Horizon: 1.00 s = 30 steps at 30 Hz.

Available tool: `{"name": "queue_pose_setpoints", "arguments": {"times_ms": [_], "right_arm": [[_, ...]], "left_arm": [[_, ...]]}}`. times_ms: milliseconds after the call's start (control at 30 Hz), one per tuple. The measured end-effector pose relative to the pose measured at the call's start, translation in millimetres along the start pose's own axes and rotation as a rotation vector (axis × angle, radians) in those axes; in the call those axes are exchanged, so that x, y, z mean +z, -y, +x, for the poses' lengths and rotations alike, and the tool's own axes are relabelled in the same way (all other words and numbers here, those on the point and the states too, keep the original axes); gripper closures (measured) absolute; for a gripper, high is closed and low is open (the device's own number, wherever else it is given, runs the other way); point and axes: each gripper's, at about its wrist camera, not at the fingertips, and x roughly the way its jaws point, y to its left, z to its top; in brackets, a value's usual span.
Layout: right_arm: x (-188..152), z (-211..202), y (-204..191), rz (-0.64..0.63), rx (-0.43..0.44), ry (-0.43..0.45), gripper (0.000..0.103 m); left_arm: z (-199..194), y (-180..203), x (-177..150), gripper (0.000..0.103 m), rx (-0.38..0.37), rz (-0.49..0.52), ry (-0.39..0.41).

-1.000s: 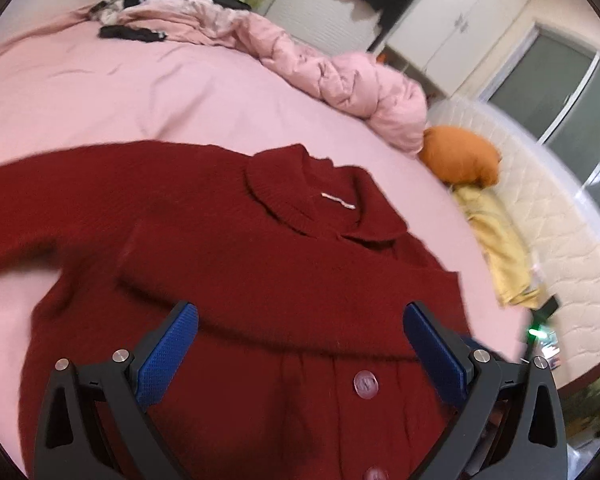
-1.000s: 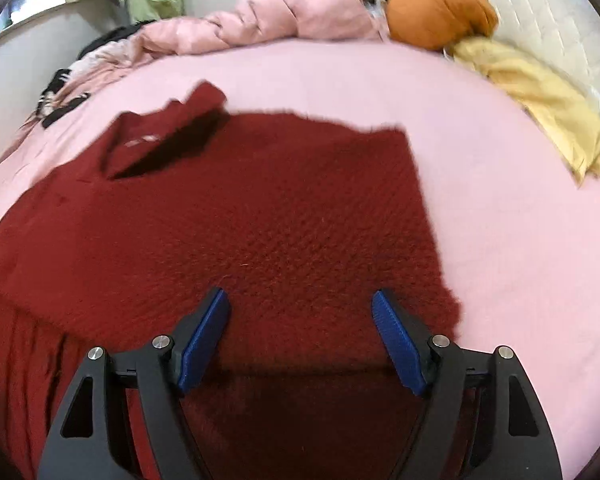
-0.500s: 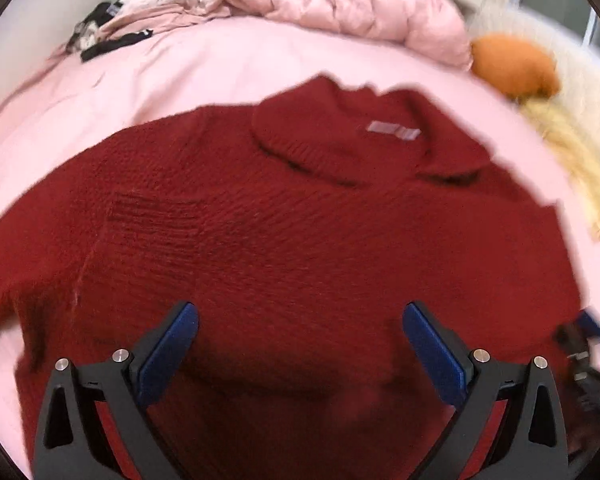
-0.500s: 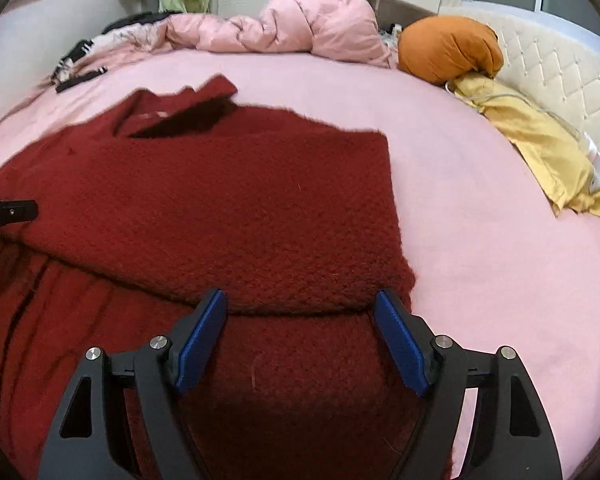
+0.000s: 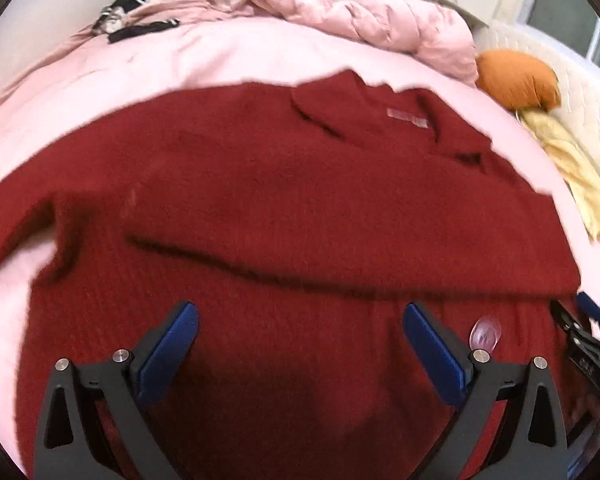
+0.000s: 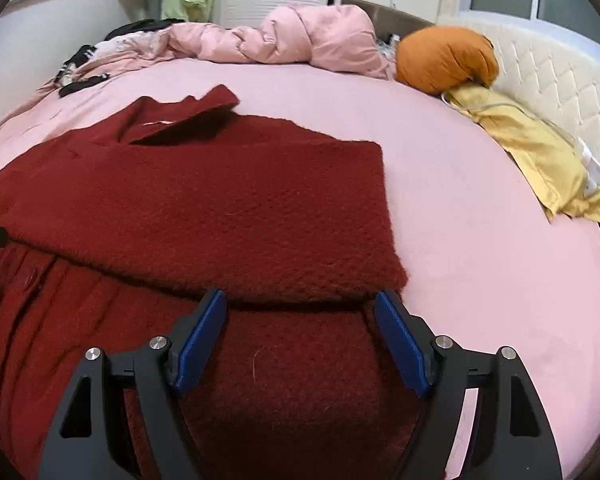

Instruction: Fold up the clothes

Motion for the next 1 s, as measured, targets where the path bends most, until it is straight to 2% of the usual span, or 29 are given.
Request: {"name": "queue_pose_setpoints", "arguments": {"times_ms": [33, 67, 100, 1000], "right_arm": [[0, 2, -2, -0.006, -0.002, -0.009, 0.005], [-1, 4, -3, -0.012, -0.005, -0.018, 0.002], [0, 4, -4, -0.014, -0.005, -0.019, 0.0], [1, 5, -4, -0.015, -0.002, -0.008, 0.0]], "left_arm": [[1, 5, -6, 0.0, 0.027, 0.059, 0.022], [3, 11, -12, 0.0, 0.054, 0.115, 0.044], [3, 12, -12, 0.0, 0.064, 0.119, 0.047], [9, 16, -9, 0.0, 0.059, 0.11, 0.062]]}}
